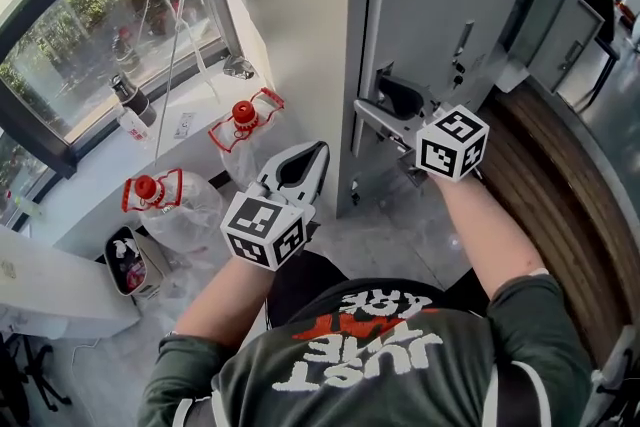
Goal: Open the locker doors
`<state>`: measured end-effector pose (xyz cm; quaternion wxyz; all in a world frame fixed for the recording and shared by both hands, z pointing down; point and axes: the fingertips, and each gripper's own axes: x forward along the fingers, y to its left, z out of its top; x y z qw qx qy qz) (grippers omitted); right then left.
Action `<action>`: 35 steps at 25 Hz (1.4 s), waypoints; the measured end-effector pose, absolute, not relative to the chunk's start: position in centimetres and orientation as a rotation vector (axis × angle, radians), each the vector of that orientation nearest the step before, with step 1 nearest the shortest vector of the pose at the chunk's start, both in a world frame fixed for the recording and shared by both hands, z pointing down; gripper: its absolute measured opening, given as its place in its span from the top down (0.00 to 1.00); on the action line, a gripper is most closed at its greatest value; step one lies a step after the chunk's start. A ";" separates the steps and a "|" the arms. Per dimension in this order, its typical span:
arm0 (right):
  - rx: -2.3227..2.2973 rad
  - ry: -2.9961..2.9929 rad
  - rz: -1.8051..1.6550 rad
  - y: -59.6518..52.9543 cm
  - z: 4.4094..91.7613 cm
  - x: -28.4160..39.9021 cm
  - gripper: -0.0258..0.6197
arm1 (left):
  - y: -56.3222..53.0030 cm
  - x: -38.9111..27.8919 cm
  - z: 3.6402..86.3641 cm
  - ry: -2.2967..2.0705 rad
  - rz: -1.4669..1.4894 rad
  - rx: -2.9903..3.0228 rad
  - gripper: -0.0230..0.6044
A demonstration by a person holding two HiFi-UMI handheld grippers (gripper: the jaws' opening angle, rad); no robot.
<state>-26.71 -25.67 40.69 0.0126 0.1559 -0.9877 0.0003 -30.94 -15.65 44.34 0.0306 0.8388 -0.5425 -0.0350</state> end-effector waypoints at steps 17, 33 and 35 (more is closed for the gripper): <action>0.618 -3.068 -0.097 -22.5 40.5 -13.4 0.61 | -19.2 -22.4 45.4 -1.469 -0.066 2.710 0.96; 0.940 -2.979 -0.103 -27.1 40.7 -0.6 0.72 | -24.2 -12.2 46.5 -1.247 -0.032 2.773 0.96; 0.987 -2.952 -0.110 -27.9 40.7 0.6 0.73 | -24.6 -11.5 46.5 -1.233 -0.028 2.778 0.96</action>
